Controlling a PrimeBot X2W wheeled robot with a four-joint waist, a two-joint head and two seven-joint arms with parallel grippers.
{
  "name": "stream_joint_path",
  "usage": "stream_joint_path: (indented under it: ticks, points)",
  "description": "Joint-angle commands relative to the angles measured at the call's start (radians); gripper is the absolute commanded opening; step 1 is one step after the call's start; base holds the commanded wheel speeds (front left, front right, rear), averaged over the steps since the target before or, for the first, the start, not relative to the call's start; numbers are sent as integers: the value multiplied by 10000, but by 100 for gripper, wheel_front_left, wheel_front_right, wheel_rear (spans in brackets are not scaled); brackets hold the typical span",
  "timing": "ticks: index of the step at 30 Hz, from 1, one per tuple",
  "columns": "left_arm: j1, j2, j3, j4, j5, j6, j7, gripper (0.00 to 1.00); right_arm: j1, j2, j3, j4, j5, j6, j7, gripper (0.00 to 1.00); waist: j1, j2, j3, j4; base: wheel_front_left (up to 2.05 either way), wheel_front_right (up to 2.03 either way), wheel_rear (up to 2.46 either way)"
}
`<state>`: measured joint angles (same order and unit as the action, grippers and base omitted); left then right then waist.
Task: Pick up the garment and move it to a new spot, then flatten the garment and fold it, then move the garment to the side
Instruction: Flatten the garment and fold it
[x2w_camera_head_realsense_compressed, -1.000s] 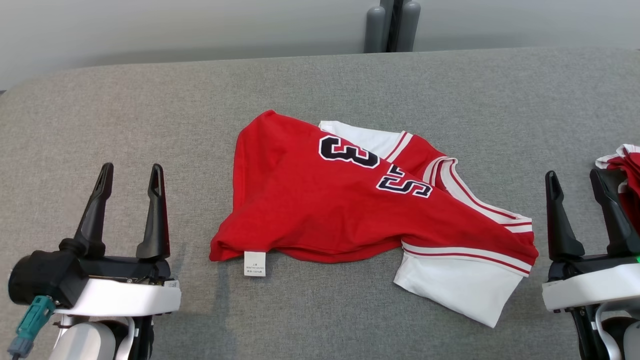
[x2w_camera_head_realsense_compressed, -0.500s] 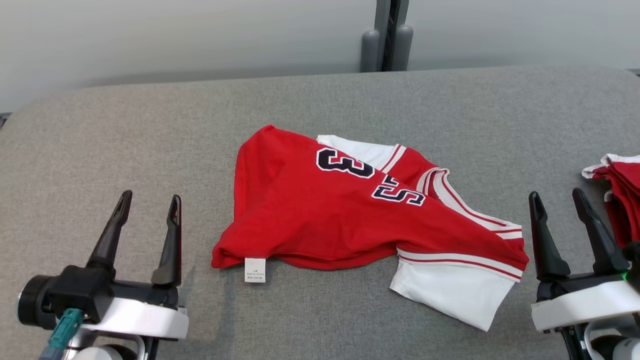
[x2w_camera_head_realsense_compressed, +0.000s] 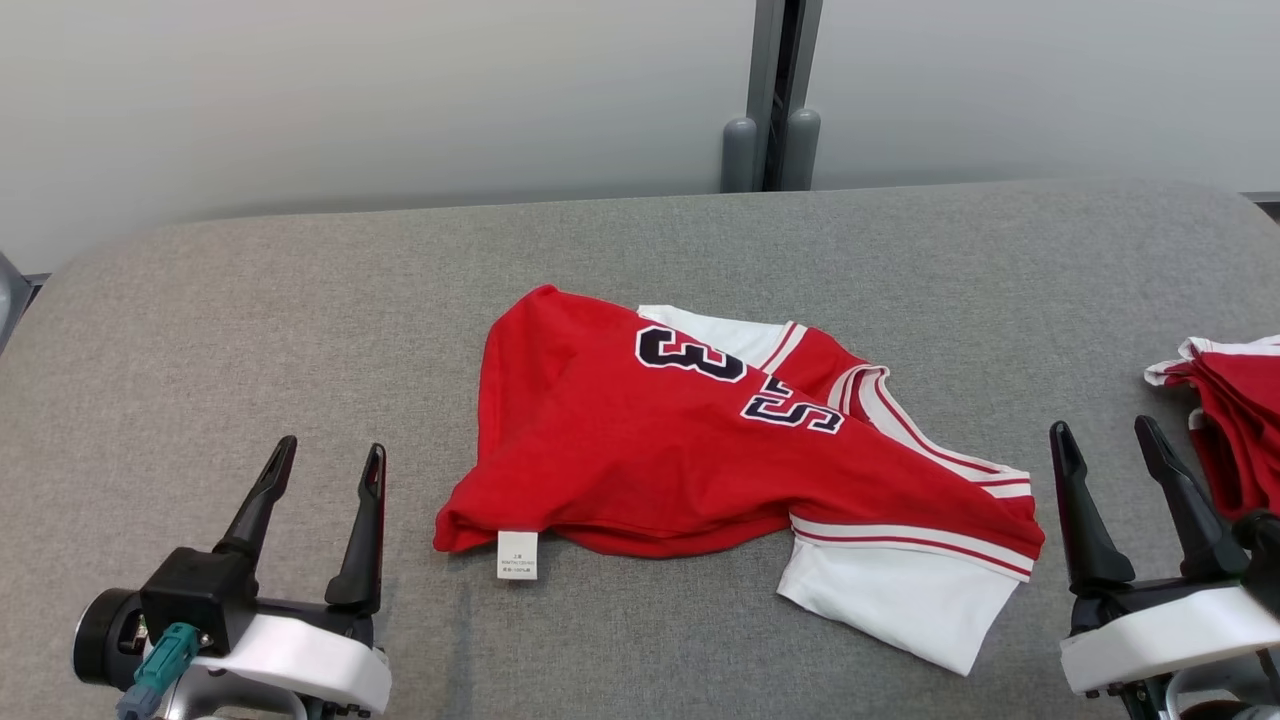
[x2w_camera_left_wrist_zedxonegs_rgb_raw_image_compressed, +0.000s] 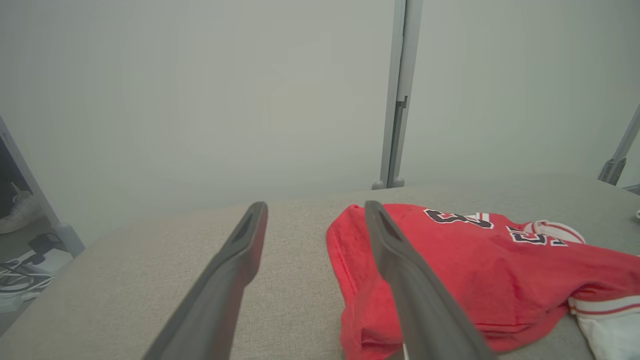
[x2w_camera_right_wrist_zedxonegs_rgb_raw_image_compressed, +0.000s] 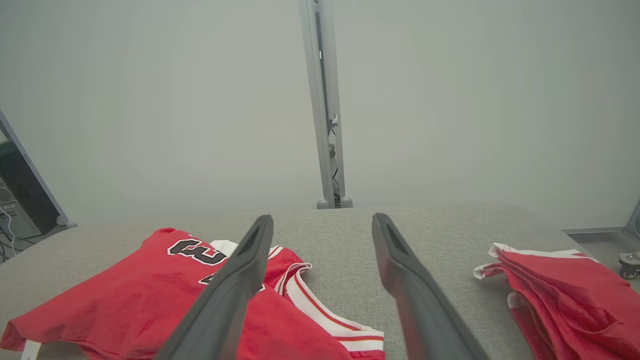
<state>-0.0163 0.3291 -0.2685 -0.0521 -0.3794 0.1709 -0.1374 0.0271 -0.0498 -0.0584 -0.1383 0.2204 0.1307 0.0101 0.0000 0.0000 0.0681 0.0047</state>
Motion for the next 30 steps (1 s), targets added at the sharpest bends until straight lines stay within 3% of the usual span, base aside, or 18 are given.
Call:
stream_joint_path:
  ticks: [1,10,20,28,30]
  points:
    - [-16,23,9,51,-76,-47,37,100,96,-33,-20,-12,36,0,24,100,0,0,-4,8,0,0,0]
    - [-270,70,-219,306,-226,-249,421,100,51,-33,-57,5,86,0,22,100,0,0,121,107,0,0,0]
    - [-1180,185,-1159,2275,-1029,-1686,2299,100,-329,-31,286,189,135,0,-13,100,0,0,702,-142,0,0,0]
    - [-2015,250,-1418,3668,-1147,-2265,2536,100,-557,-31,438,475,265,0,-175,100,0,0,1139,-528,0,0,0]
    - [-2123,266,-1441,3839,-1132,-2338,2455,16,-572,-31,438,569,299,0,-232,100,0,0,1201,-594,0,0,0]
